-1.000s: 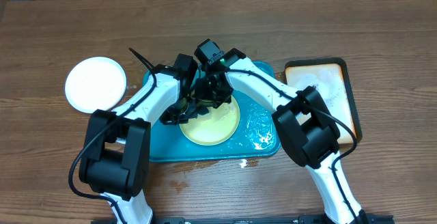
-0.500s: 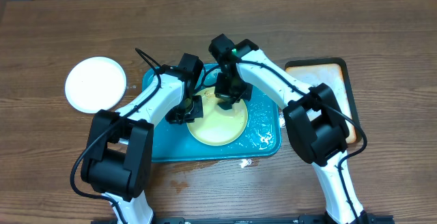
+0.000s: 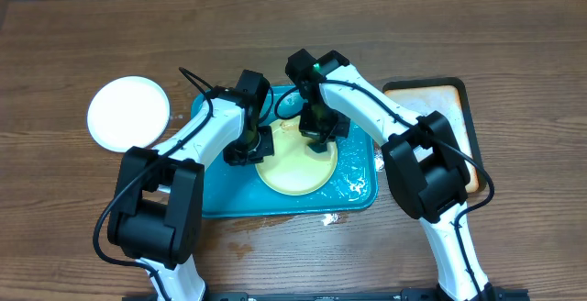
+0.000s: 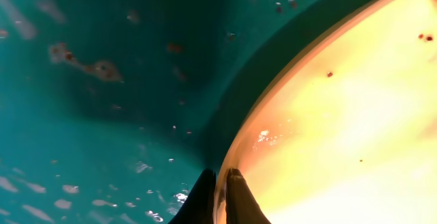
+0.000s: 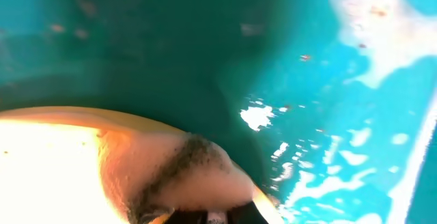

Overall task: Clean dirty plates on tray and stack at the side
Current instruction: 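Scrub around the yellow plate's rim with the right gripper's sponge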

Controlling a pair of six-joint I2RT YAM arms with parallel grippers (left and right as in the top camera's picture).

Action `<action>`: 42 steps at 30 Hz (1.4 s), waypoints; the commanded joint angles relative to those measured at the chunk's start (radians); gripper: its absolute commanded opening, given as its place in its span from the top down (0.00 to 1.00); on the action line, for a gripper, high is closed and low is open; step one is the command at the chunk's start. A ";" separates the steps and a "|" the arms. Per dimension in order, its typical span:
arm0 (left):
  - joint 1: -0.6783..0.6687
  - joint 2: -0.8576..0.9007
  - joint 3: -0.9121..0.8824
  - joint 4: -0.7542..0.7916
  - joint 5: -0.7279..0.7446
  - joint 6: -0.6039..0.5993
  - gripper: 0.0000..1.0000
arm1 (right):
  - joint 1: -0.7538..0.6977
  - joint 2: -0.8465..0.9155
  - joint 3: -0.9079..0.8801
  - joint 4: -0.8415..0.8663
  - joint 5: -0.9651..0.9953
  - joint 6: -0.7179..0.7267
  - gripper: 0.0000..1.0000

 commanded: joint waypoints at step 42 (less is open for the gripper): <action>0.161 0.061 -0.039 0.056 -0.089 -0.099 0.96 | 0.066 0.020 0.203 0.190 -0.351 -0.462 0.96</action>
